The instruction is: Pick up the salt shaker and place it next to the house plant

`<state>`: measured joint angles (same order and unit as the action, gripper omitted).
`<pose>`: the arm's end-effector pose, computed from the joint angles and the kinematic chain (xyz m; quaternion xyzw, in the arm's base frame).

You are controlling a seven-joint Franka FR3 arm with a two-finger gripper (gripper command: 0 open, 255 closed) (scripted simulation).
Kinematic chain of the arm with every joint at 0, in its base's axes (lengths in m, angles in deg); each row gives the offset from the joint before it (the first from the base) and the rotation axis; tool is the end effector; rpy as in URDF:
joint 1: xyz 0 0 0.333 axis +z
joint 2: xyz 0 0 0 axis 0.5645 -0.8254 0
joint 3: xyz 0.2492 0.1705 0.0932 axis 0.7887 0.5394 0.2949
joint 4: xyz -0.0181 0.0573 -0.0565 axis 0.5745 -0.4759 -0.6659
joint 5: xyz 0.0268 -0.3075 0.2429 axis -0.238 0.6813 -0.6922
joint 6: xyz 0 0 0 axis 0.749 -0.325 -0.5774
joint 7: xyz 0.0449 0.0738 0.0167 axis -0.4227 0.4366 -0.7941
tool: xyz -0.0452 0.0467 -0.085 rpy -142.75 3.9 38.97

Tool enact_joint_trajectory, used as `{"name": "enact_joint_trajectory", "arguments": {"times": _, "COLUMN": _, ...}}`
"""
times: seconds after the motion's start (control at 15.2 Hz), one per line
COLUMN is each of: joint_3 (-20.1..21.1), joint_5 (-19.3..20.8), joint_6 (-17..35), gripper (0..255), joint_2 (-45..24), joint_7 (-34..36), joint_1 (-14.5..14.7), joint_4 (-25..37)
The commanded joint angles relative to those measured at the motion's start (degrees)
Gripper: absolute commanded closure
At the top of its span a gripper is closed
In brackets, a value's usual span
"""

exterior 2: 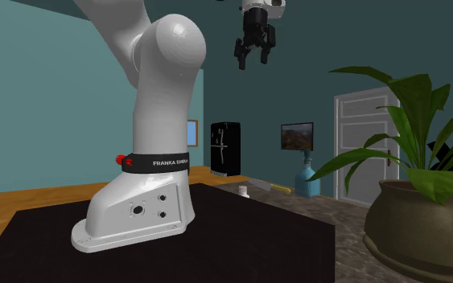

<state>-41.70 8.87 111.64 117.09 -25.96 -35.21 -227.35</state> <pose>0.3130 0.0215 0.5597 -0.9993 -0.0167 0.0128 0.0313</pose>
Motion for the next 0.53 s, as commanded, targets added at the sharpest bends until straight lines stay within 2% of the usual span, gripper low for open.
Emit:
{"name": "enact_joint_trajectory", "arguments": {"times": 0.0, "joint_3": 0.0, "joint_5": 0.0, "joint_6": 0.0, "gripper": 0, "joint_2": 0.0, "joint_7": 0.0, "joint_1": 0.0, "joint_4": 0.0}}
{"name": "enact_joint_trajectory", "arguments": {"times": 0.46, "joint_3": 5.8, "joint_5": -2.3, "joint_6": 14.1, "gripper": 0, "joint_2": 0.2, "joint_7": 5.4, "joint_1": 1.2, "joint_4": -12.7}}
